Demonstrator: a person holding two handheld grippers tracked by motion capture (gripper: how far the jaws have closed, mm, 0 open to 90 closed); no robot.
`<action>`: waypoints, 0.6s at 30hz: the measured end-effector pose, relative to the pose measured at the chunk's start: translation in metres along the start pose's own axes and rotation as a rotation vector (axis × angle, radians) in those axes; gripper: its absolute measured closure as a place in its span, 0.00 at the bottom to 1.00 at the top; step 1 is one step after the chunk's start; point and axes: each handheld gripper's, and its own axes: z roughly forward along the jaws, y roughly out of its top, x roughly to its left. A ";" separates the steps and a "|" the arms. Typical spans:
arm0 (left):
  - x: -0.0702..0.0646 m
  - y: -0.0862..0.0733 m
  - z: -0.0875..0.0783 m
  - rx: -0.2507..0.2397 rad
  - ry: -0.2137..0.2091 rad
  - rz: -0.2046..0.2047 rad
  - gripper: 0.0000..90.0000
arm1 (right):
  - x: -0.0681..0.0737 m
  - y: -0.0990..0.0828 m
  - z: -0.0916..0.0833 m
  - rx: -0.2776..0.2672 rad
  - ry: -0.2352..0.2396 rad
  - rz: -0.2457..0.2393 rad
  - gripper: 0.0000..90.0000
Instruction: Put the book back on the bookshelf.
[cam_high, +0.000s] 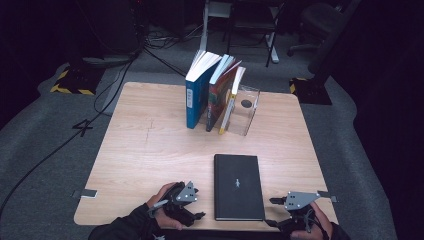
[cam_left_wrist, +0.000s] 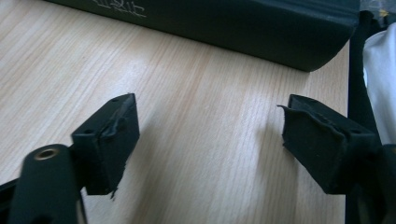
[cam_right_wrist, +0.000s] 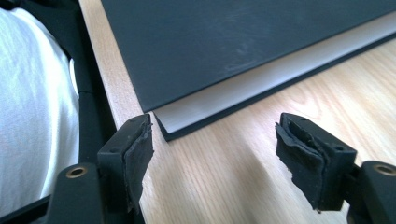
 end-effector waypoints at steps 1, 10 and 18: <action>0.000 0.000 0.000 0.000 0.000 0.000 0.20 | 0.000 0.000 0.000 0.000 0.000 0.000 0.31; -0.011 0.010 0.010 0.004 0.003 0.019 0.18 | 0.010 0.009 0.021 -0.020 -0.016 -0.032 0.32; -0.005 0.011 0.012 0.005 0.013 0.030 0.17 | 0.010 0.019 0.033 -0.030 -0.038 -0.006 0.29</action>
